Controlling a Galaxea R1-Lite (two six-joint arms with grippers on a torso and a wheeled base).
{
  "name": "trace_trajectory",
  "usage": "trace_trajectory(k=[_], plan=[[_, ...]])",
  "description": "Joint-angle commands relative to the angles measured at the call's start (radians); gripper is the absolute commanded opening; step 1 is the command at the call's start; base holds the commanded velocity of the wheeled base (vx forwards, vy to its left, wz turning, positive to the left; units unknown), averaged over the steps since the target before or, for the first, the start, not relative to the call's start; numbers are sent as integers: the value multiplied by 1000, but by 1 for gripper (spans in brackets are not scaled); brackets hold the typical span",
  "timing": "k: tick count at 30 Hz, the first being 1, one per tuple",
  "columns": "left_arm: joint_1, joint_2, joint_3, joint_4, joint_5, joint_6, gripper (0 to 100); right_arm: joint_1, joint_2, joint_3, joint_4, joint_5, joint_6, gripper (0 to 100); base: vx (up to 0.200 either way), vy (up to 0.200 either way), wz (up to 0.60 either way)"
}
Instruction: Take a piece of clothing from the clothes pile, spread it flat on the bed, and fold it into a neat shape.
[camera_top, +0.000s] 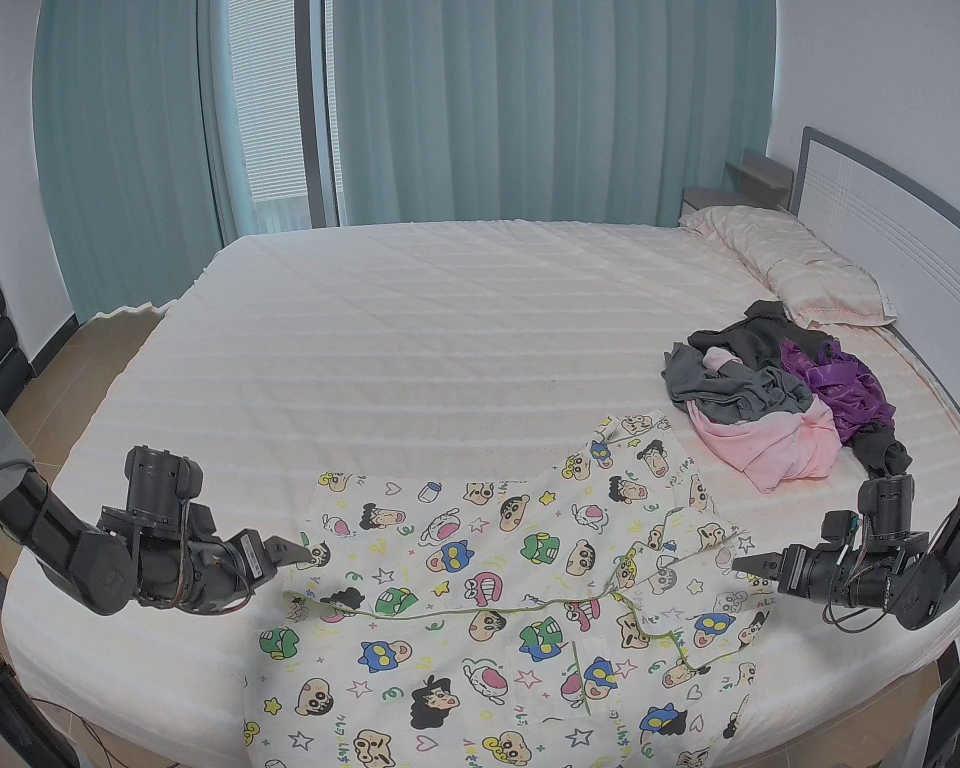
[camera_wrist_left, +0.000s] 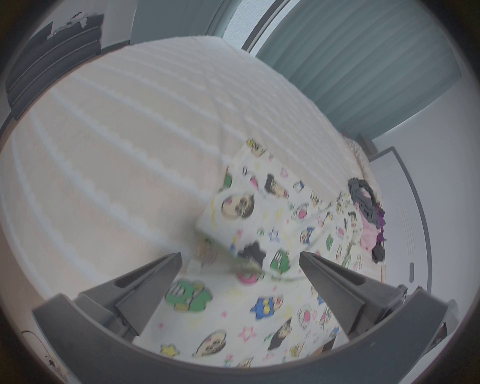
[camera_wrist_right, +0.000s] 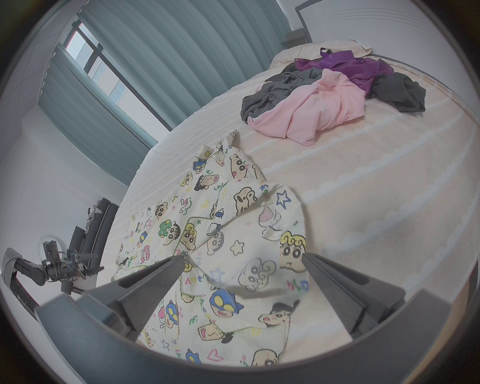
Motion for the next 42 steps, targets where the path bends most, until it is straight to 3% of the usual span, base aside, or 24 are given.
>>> trace_trajectory(k=[1,8,14,17,21,30,42], plan=[[11,-2,-54,-15,26,-2,100,0,0,2,0,-1,-1,100,0,0,0],[43,195,-328,1,54,-8,100,22,-14,8,0,-10,-1,100,0,0,0],[52,386,-589,112,55,-8,100,35,-5,7,-2,-26,1,100,0,0,0],[52,474,-764,233,52,-10,100,35,-6,5,-2,-24,2,100,0,0,0],[49,567,-897,268,55,-8,100,35,-12,7,-2,-24,11,100,0,0,0],[31,663,-1012,270,54,-10,100,35,-12,7,-2,-26,19,100,0,0,0],[29,641,-1009,273,42,-43,100,35,-11,5,0,-27,19,100,0,0,0]])
